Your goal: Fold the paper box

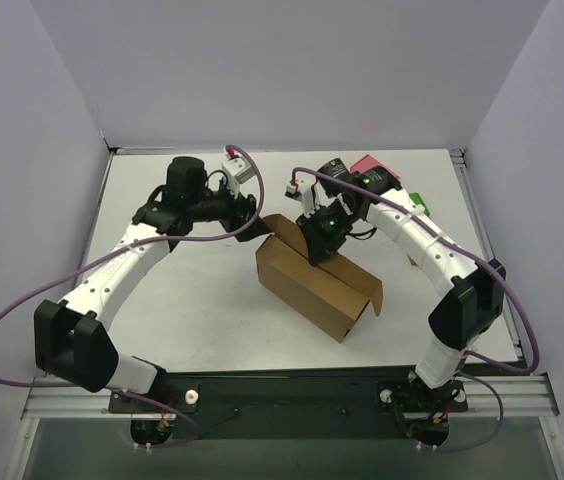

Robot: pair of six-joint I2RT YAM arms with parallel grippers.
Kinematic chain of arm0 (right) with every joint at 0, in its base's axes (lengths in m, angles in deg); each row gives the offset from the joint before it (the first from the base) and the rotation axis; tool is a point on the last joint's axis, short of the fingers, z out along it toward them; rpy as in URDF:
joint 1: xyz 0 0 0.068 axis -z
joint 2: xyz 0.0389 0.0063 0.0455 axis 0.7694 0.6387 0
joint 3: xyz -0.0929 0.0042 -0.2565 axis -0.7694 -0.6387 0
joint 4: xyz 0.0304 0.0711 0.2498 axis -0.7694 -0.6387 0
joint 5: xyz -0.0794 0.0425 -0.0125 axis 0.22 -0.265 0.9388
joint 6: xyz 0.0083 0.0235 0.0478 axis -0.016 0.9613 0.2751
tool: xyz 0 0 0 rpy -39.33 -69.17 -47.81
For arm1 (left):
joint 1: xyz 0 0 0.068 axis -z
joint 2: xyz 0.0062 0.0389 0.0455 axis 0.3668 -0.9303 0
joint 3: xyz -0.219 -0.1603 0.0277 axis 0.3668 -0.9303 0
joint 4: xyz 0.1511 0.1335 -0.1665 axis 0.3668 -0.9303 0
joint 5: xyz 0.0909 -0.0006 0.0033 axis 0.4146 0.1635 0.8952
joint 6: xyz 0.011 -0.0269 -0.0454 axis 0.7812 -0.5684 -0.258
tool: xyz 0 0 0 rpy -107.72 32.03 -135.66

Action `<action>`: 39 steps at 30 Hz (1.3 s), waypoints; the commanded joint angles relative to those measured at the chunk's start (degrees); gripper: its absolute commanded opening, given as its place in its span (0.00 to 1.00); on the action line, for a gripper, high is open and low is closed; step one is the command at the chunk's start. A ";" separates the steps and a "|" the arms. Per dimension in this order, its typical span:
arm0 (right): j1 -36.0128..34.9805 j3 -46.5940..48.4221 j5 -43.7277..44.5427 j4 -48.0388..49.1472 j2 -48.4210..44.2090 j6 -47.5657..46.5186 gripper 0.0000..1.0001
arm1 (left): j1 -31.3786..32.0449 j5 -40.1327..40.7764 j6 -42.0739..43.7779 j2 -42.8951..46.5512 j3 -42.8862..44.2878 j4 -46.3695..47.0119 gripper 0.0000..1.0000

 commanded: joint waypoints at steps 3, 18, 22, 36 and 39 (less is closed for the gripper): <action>0.00 2.14 -1.60 -1.66 0.04 -1.75 0.00 | 1.42 3.14 2.47 -0.42 2.74 1.22 0.64; 0.97 1.54 24.83 -1.04 -15.39 21.61 0.81 | 2.74 7.25 3.35 1.95 -3.06 3.43 0.00; 0.45 -7.59 30.29 -2.19 -25.42 31.62 0.81 | 2.74 10.68 3.26 2.30 -3.85 2.46 0.00; -4.31 -15.44 50.86 -5.88 -38.28 41.59 0.80 | 3.62 11.49 1.94 2.48 -3.76 2.63 0.00; -1.32 -15.52 53.33 -3.78 -36.87 36.93 0.81 | 3.62 11.22 2.12 2.83 -3.76 2.81 0.00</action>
